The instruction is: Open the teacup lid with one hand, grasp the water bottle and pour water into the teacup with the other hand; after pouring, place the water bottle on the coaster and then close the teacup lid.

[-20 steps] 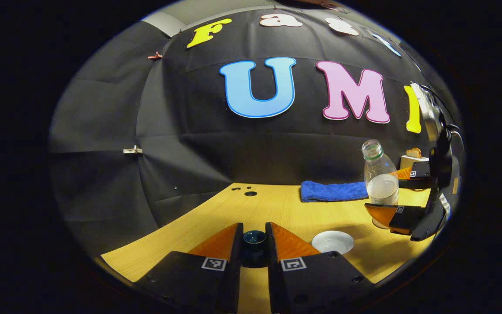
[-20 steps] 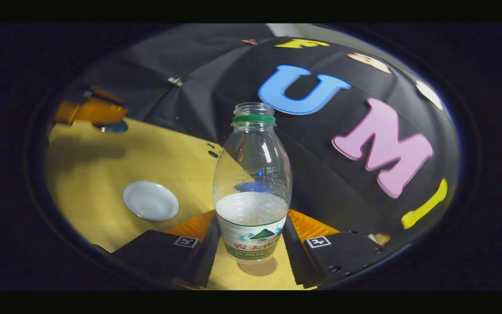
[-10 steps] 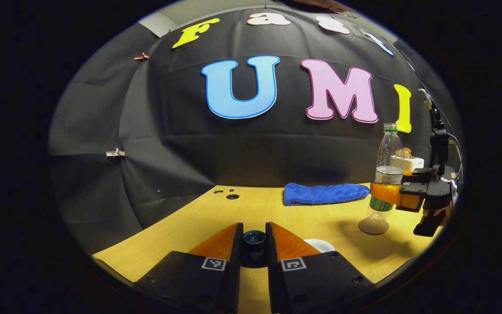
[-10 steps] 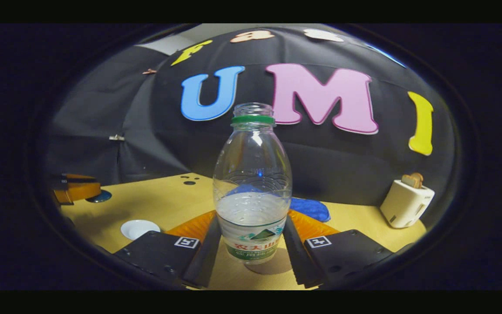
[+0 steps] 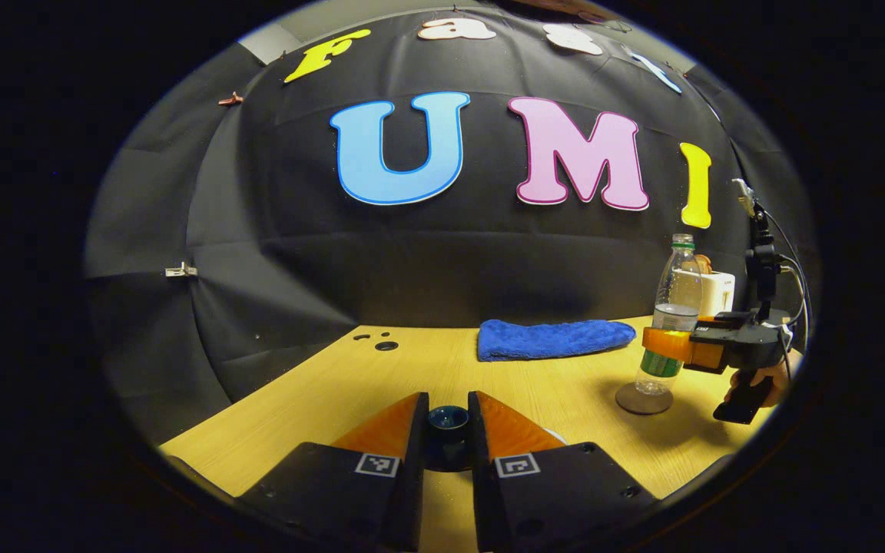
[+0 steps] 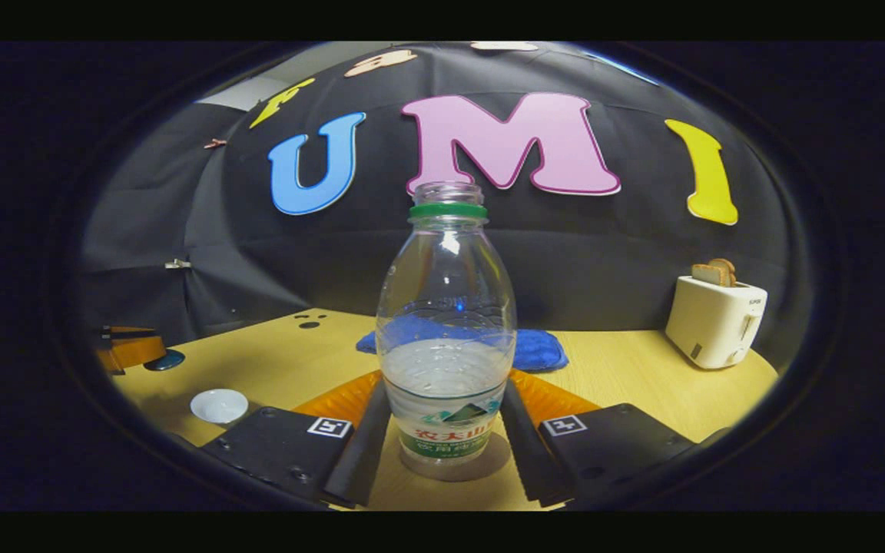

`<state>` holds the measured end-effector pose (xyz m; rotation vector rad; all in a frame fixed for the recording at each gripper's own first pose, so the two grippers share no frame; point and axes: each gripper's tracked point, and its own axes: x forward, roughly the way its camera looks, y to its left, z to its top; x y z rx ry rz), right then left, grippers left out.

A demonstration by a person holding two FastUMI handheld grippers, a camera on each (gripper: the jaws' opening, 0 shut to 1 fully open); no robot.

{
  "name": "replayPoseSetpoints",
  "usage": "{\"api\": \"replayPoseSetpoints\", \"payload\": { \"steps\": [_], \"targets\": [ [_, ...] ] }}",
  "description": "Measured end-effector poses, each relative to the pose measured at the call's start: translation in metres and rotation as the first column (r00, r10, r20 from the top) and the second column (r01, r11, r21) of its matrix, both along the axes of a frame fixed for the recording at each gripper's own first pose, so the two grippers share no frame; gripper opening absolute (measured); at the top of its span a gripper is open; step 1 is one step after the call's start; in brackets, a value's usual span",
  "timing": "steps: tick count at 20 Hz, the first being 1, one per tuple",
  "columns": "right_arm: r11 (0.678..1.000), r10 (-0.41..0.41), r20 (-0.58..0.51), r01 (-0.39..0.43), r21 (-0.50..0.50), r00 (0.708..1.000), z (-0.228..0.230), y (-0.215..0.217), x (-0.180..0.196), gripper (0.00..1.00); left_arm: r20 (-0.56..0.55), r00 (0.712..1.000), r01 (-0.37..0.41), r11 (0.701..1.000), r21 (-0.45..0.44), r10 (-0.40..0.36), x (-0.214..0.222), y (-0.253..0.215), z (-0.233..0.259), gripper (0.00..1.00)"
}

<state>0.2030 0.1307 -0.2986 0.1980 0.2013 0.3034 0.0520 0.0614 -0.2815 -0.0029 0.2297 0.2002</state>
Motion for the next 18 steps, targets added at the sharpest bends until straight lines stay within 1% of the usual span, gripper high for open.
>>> {"api": "replayPoseSetpoints", "payload": {
  "steps": [1,2,3,4,5,7,8,9,10,11,12,15,17,18],
  "targets": [
    [1.000,-0.001,-0.007,0.001,-0.004,1.000,0.000,-0.001,0.000,0.75,-0.001,1.000,0.004,1.000,-0.001,-0.004,0.001,-0.002,-0.001,0.30],
    [1.000,0.001,-0.012,-0.001,-0.002,1.000,-0.001,0.000,0.000,0.75,-0.002,1.000,0.005,1.000,-0.001,-0.005,0.002,-0.002,-0.001,0.31],
    [1.000,0.000,-0.016,0.000,0.001,1.000,-0.002,0.000,0.001,0.76,-0.002,1.000,0.008,1.000,-0.002,-0.008,0.003,-0.003,-0.002,0.27],
    [1.000,0.000,-0.016,0.000,0.004,1.000,-0.003,0.000,0.001,0.77,-0.002,1.000,0.009,1.000,-0.002,-0.009,0.004,-0.003,-0.002,0.30],
    [1.000,0.003,-0.020,-0.003,0.005,1.000,-0.006,0.001,0.001,0.77,-0.003,1.000,0.009,1.000,-0.002,-0.010,0.005,-0.004,-0.003,0.31],
    [1.000,0.023,-0.032,-0.022,0.020,0.999,-0.009,0.002,0.000,0.79,-0.005,1.000,0.012,1.000,-0.004,-0.012,0.007,-0.006,-0.004,0.30],
    [0.999,0.024,-0.038,-0.023,0.024,0.999,-0.010,0.003,0.002,0.80,-0.006,1.000,0.013,1.000,-0.005,-0.014,0.007,-0.007,-0.005,0.27],
    [1.000,0.022,-0.044,-0.021,0.021,0.999,-0.011,0.000,0.002,0.80,-0.007,1.000,0.015,1.000,-0.006,-0.015,0.008,-0.008,-0.004,0.27],
    [1.000,0.020,-0.047,-0.020,0.015,0.999,-0.013,-0.001,0.002,0.85,-0.007,1.000,0.017,1.000,-0.009,-0.018,0.009,-0.010,-0.005,0.27],
    [1.000,0.022,-0.050,-0.021,0.014,0.998,-0.014,0.000,0.001,0.87,-0.009,1.000,0.020,1.000,-0.012,-0.020,0.009,-0.011,-0.005,0.31],
    [1.000,0.026,-0.054,-0.025,0.018,0.998,-0.015,0.000,0.001,0.91,-0.012,1.000,0.022,1.000,-0.015,-0.022,0.011,-0.013,-0.007,0.27],
    [0.999,0.031,-0.070,-0.029,0.023,0.997,-0.019,0.000,-0.001,0.95,-0.014,1.000,0.026,0.999,-0.025,-0.026,0.013,-0.018,-0.009,0.27],
    [0.999,0.031,-0.087,-0.028,0.031,0.996,-0.023,-0.002,-0.004,0.95,-0.016,0.999,0.031,0.999,-0.028,-0.031,0.016,-0.022,-0.012,0.34],
    [0.999,0.032,-0.098,-0.028,0.036,0.995,-0.025,-0.002,-0.006,0.97,-0.016,0.999,0.034,0.999,-0.029,-0.035,0.019,-0.024,-0.014,0.31]
  ]
}}
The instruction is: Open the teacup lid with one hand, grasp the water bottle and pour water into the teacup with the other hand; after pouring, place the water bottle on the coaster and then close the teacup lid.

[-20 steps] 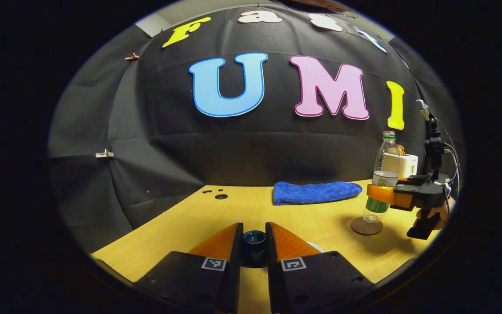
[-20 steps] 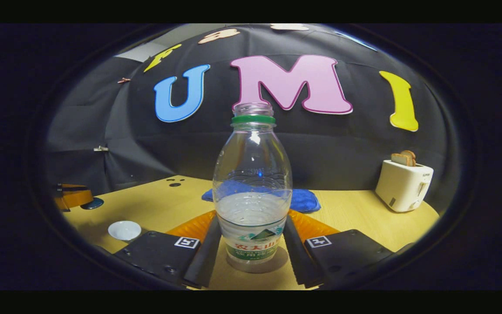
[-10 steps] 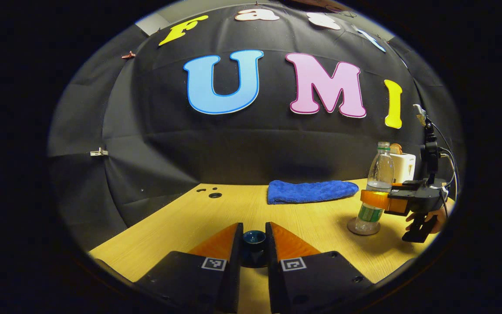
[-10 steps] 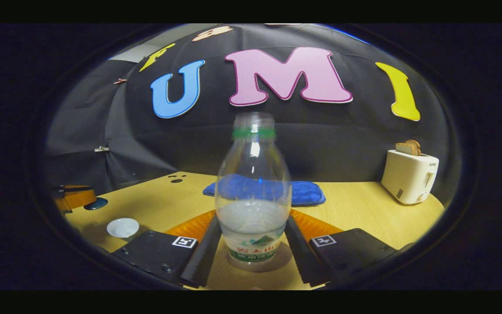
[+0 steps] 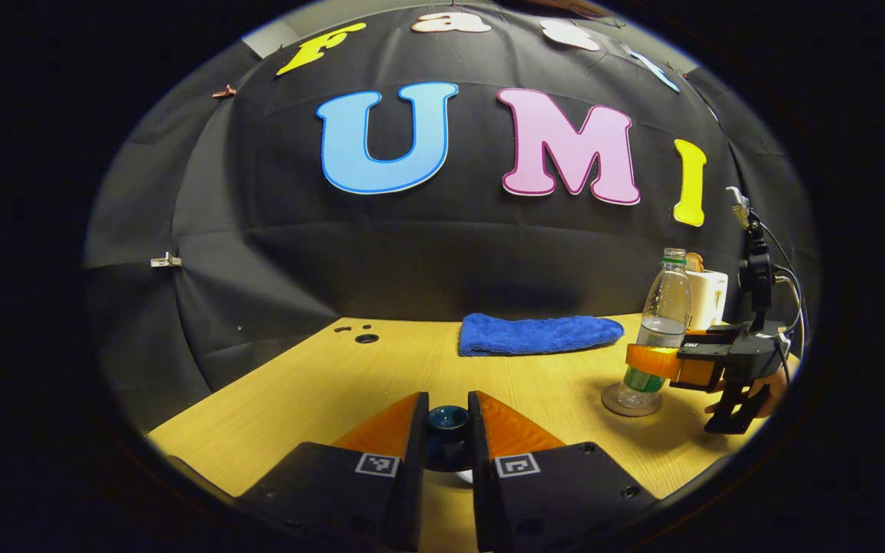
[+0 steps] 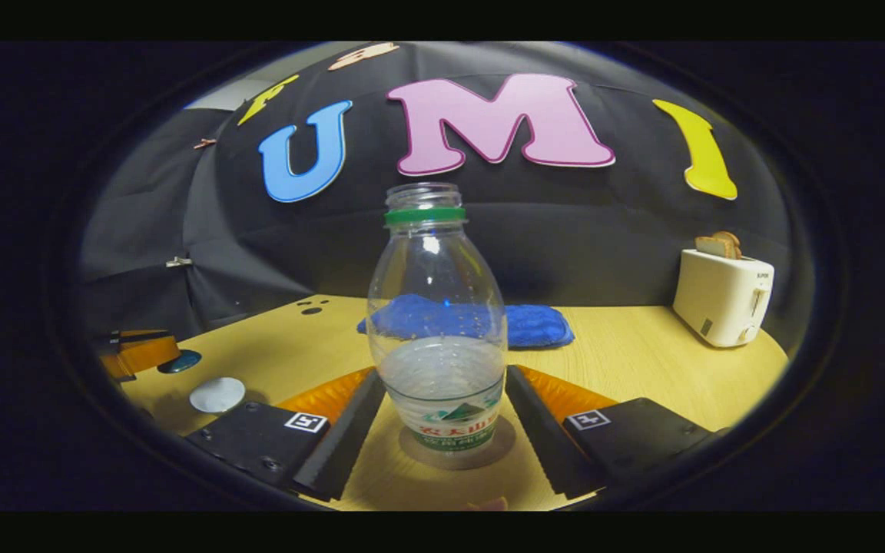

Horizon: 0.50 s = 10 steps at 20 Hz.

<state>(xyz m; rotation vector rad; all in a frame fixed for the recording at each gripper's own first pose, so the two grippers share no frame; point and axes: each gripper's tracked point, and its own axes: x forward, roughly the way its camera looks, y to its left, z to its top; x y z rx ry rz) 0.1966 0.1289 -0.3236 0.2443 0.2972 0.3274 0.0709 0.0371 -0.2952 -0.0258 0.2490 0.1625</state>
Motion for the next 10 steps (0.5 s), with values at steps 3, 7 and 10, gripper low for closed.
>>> {"api": "replayPoseSetpoints", "payload": {
  "steps": [3,7,10],
  "targets": [
    [1.000,-0.001,-0.024,0.000,-0.009,1.000,-0.005,-0.008,-0.012,0.97,-0.006,1.000,0.011,1.000,-0.003,-0.011,0.004,-0.007,-0.006,0.27],
    [1.000,0.002,-0.048,-0.003,-0.018,0.999,-0.009,-0.017,-0.028,0.97,-0.018,0.999,0.027,1.000,-0.008,-0.027,0.009,-0.018,-0.015,0.27],
    [1.000,-0.008,-0.067,0.007,-0.016,0.998,-0.011,-0.025,-0.037,0.97,-0.033,0.999,0.039,0.999,-0.017,-0.040,0.011,-0.025,-0.025,0.31]
  ]
}}
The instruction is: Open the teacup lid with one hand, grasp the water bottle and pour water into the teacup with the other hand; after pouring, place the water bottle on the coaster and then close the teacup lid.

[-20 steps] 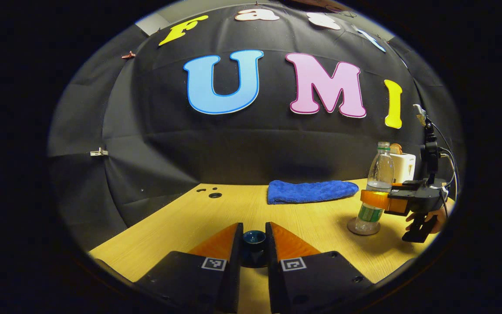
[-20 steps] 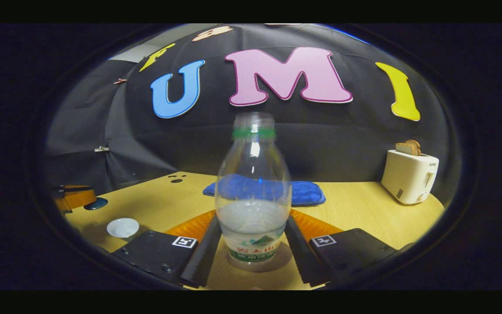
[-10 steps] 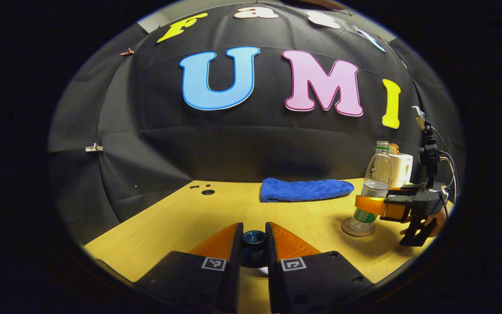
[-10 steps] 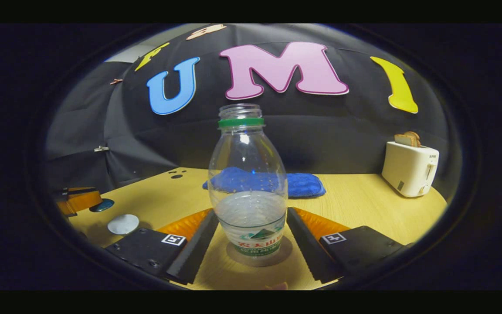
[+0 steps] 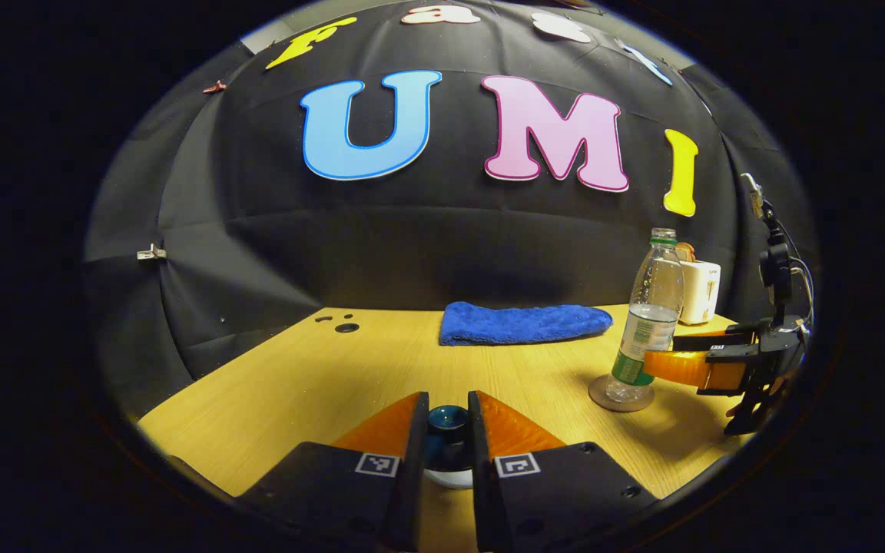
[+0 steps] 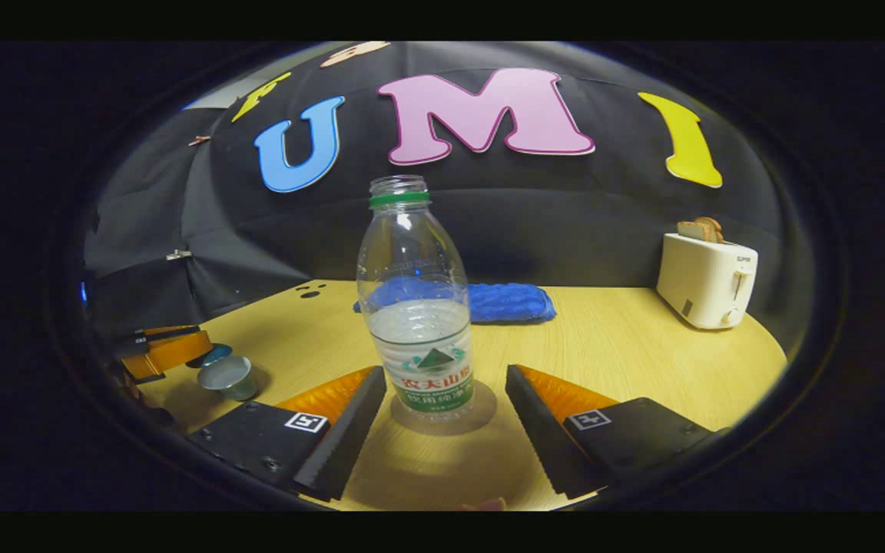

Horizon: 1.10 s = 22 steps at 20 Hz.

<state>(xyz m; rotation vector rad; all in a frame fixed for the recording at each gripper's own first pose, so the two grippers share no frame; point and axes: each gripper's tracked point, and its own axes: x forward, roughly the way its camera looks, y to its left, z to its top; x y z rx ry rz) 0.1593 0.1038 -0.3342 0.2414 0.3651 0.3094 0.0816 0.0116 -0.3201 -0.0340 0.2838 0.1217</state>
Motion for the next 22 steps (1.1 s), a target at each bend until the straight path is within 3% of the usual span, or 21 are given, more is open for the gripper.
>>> {"api": "replayPoseSetpoints", "payload": {
  "steps": [10,15,16,19,20,22],
  "targets": [
    [1.000,-0.016,-0.009,0.017,0.024,1.000,0.010,-0.010,-0.012,0.97,-0.031,0.999,0.014,1.000,0.005,-0.014,0.003,-0.011,-0.021,0.30],
    [1.000,-0.013,0.009,0.013,0.023,1.000,0.021,-0.012,-0.014,0.99,-0.038,0.999,0.019,0.999,0.028,-0.018,0.001,-0.013,-0.024,0.49],
    [1.000,-0.014,0.009,0.014,0.026,1.000,0.023,-0.014,-0.015,0.99,-0.041,0.999,0.018,0.999,0.034,-0.017,0.000,-0.012,-0.023,0.41],
    [0.999,-0.024,0.007,0.024,0.040,1.000,0.030,-0.017,-0.019,0.99,-0.039,0.999,0.017,0.999,0.042,-0.016,-0.003,-0.013,-0.014,0.53],
    [0.999,-0.028,0.007,0.027,0.042,1.000,0.033,-0.018,-0.021,0.99,-0.034,0.999,0.015,0.999,0.043,-0.013,-0.003,-0.012,-0.007,0.48],
    [0.999,-0.033,0.008,0.033,0.038,0.999,0.042,-0.021,-0.027,0.99,-0.021,1.000,0.008,0.999,0.045,-0.007,-0.003,-0.010,0.007,0.48]
  ]
}}
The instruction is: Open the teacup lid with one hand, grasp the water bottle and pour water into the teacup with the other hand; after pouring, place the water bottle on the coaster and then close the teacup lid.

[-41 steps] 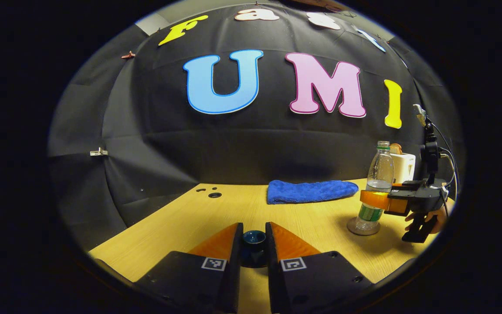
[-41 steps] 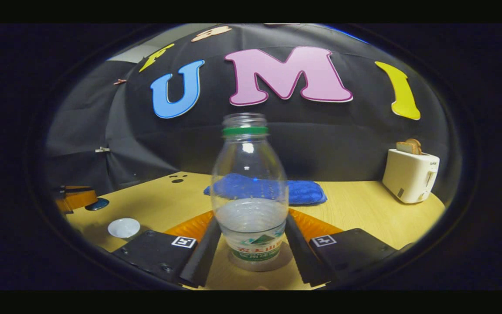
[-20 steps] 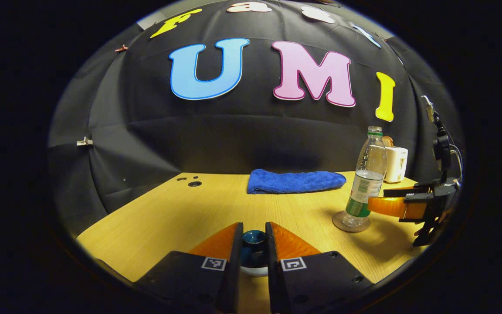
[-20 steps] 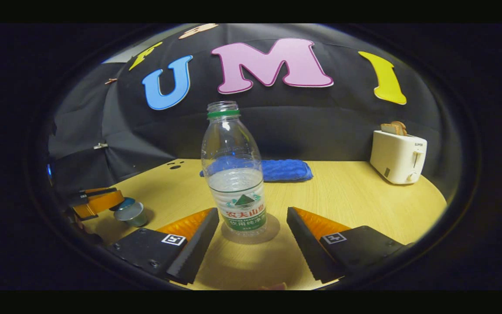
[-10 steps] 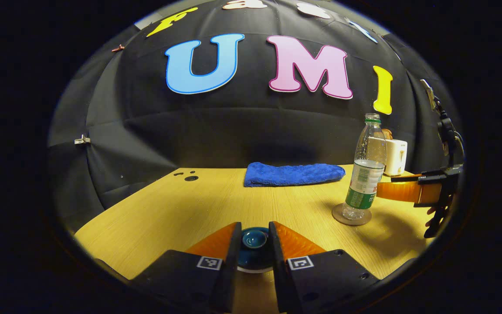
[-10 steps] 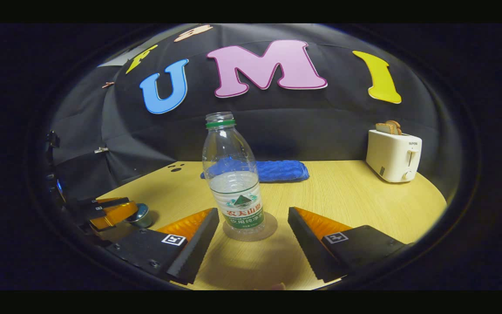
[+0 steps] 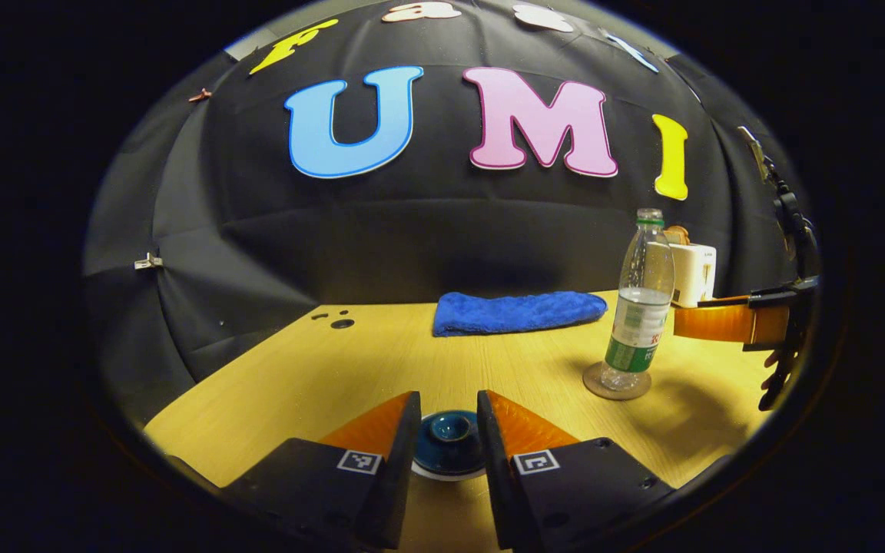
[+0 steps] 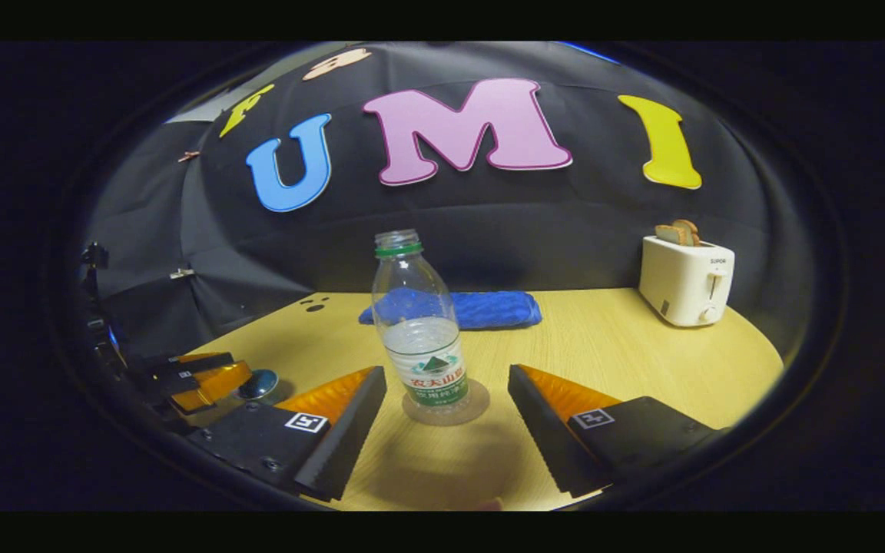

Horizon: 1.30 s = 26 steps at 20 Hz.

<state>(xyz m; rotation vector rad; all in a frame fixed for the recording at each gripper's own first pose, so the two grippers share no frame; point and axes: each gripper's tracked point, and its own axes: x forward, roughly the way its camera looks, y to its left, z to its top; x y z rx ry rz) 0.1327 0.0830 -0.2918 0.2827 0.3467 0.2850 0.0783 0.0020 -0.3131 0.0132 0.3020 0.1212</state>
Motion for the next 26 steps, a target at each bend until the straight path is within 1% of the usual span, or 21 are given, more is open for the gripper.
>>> {"api": "replayPoseSetpoints", "payload": {
  "steps": [3,7,11,12,13,14,15,16,17,18,21,26],
  "targets": [
    [1.000,-0.014,0.024,0.014,-0.026,1.000,0.028,-0.007,-0.009,0.99,0.018,1.000,-0.006,1.000,-0.009,0.006,-0.003,0.001,0.030,0.48],
    [0.999,-0.024,0.093,0.027,-0.029,0.995,0.099,-0.014,-0.019,0.99,0.056,0.998,-0.008,1.000,-0.013,0.008,-0.010,-0.001,0.092,0.48],
    [0.999,-0.025,0.174,0.031,-0.037,0.984,0.172,-0.022,-0.029,0.99,0.092,0.996,-0.003,1.000,-0.031,0.006,-0.019,-0.009,0.154,0.48],
    [0.999,-0.025,0.188,0.033,-0.040,0.982,0.189,-0.023,-0.035,0.99,0.102,0.995,-0.005,1.000,-0.031,0.008,-0.022,-0.009,0.169,0.43],
    [0.998,-0.024,0.201,0.033,-0.044,0.979,0.203,-0.025,-0.041,0.99,0.113,0.994,-0.005,1.000,-0.024,0.007,-0.025,-0.009,0.182,0.43],
    [0.998,-0.027,0.210,0.037,-0.044,0.977,0.214,-0.027,-0.046,0.98,0.124,0.992,-0.003,1.000,-0.010,0.004,-0.029,-0.010,0.197,0.48],
    [0.998,-0.029,0.217,0.039,-0.042,0.976,0.218,-0.030,-0.055,0.99,0.137,0.991,0.000,1.000,0.006,-0.001,-0.032,-0.009,0.209,0.48],
    [0.999,-0.031,0.223,0.040,-0.037,0.974,0.229,-0.032,-0.062,0.99,0.149,0.989,0.008,1.000,0.021,-0.011,-0.035,-0.010,0.221,0.43],
    [0.999,-0.029,0.232,0.038,-0.036,0.972,0.241,-0.033,-0.071,0.98,0.157,0.987,0.011,0.999,0.035,-0.016,-0.039,-0.009,0.230,0.48],
    [0.998,-0.025,0.242,0.037,-0.044,0.970,0.248,-0.036,-0.077,0.99,0.161,0.987,0.016,0.999,0.039,-0.022,-0.043,-0.009,0.239,0.48],
    [0.996,-0.022,0.264,0.042,-0.073,0.964,0.265,-0.042,-0.093,0.99,0.164,0.986,0.028,0.999,0.014,-0.030,-0.057,-0.013,0.254,0.48],
    [0.997,-0.045,0.255,0.060,-0.050,0.966,0.272,-0.045,-0.112,0.98,0.178,0.984,0.031,0.999,-0.017,-0.028,-0.074,-0.014,0.277,0.48]
  ]
}}
